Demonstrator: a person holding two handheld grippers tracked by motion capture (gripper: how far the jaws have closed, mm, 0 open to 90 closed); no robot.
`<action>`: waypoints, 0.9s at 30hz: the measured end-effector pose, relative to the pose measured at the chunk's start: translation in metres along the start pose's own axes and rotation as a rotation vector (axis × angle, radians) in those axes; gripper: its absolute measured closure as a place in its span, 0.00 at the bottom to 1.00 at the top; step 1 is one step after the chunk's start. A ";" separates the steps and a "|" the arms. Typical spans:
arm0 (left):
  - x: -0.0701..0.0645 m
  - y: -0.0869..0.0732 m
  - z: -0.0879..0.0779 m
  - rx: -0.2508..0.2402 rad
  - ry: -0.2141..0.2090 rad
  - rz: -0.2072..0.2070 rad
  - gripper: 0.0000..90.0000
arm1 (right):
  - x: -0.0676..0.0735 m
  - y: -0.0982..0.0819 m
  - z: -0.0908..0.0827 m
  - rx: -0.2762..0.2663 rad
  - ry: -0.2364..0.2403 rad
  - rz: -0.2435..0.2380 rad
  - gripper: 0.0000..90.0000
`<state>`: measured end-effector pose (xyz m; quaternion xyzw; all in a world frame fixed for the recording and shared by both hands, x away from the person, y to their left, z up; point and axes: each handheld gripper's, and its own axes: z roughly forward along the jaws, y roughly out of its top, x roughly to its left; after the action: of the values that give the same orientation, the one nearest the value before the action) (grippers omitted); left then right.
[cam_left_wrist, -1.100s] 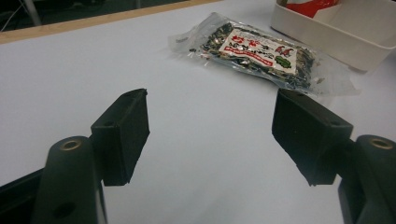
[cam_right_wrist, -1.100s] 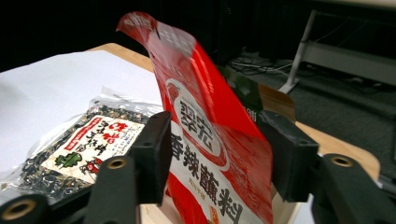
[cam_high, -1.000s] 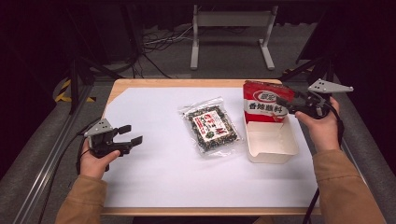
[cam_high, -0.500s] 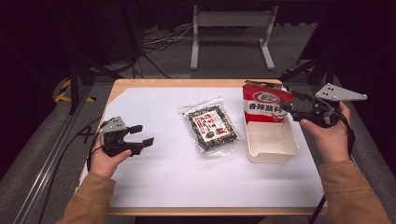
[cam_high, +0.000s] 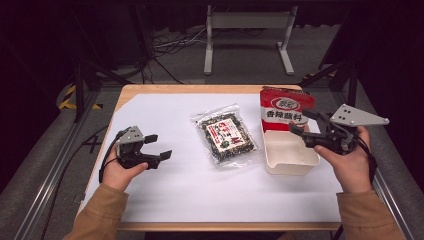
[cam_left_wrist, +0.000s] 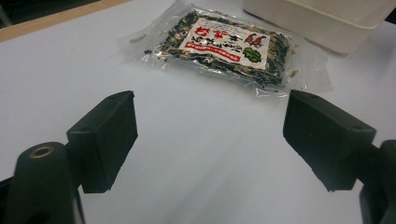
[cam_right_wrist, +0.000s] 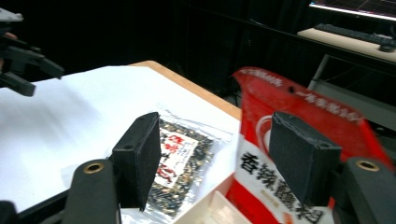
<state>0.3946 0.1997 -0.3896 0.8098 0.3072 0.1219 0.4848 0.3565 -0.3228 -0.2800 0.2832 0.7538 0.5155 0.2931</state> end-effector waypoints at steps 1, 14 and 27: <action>-0.001 0.001 0.001 -0.006 -0.012 -0.009 0.16 | 0.003 -0.002 0.001 -0.003 0.005 -0.002 0.39; -0.007 0.017 0.027 -0.013 -0.011 -0.056 0.16 | 0.025 -0.020 0.014 -0.004 0.044 0.004 0.39; -0.013 0.025 0.063 0.025 -0.039 -0.167 0.28 | 0.036 -0.022 0.014 0.003 0.042 -0.032 0.38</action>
<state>0.4251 0.1379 -0.3985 0.7895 0.3658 0.0613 0.4889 0.3398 -0.2949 -0.3103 0.2608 0.7650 0.5152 0.2851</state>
